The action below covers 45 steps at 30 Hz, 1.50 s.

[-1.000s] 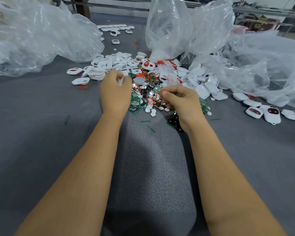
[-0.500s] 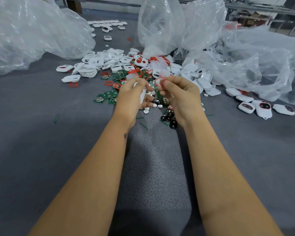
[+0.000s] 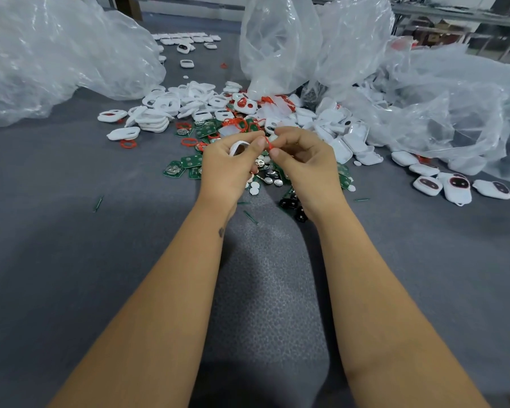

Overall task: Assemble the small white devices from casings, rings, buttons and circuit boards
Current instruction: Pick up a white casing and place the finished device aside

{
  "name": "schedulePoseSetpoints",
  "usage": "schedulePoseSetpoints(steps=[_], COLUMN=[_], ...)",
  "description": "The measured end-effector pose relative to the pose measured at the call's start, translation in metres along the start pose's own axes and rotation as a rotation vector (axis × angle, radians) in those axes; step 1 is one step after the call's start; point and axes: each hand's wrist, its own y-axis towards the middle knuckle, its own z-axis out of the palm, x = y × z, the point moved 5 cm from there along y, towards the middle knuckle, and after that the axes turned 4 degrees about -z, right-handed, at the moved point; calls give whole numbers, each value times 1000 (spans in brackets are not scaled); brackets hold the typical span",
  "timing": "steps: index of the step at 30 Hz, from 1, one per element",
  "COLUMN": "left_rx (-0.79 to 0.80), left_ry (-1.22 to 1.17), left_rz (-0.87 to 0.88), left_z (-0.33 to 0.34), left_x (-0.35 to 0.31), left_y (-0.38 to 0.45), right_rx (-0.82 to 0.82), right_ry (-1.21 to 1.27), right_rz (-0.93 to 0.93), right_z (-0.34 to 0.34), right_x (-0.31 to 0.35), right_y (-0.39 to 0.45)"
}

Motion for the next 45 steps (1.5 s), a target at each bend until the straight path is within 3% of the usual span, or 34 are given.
schedulePoseSetpoints(steps=[17,21,26,32,39,45], left_rx=[77,124,219,194,171,189], left_ry=[86,14,-331,-334,15,-196], left_rz=[18,-61,-293,-337,-181,-137], left_z=[-1,1,6,5,1,1], left_x=[3,7,13,16,17,14], left_y=[5,4,3,5,10,8], right_rx=[43,33,-31,-39,25,-5], right_ry=[118,109,56,8,-4,-86], right_rz=[25,3,14,17,-5,-62], right_z=[2,3,-1,0,2,0], right_x=[4,6,7,10,11,12], right_y=[-2,-2,-1,-3,-3,-3])
